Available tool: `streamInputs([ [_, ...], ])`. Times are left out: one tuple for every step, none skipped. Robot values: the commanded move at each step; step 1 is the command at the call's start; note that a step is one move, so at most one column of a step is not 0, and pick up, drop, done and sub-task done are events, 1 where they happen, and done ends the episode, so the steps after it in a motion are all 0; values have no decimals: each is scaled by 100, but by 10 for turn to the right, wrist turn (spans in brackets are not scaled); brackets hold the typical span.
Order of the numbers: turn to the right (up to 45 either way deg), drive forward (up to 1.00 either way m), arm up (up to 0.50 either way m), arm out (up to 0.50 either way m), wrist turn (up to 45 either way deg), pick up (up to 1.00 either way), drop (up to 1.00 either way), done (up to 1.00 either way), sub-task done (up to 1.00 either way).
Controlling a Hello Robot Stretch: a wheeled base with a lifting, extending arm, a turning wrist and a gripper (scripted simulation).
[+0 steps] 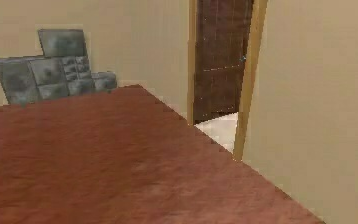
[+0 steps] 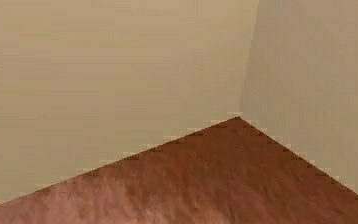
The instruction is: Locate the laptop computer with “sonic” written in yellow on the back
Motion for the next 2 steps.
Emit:
streamInputs([
  [0, 100, 0, 0, 0, 0, 0, 0, 0],
  [0, 100, 0, 0, 0, 0, 0, 0, 0],
])
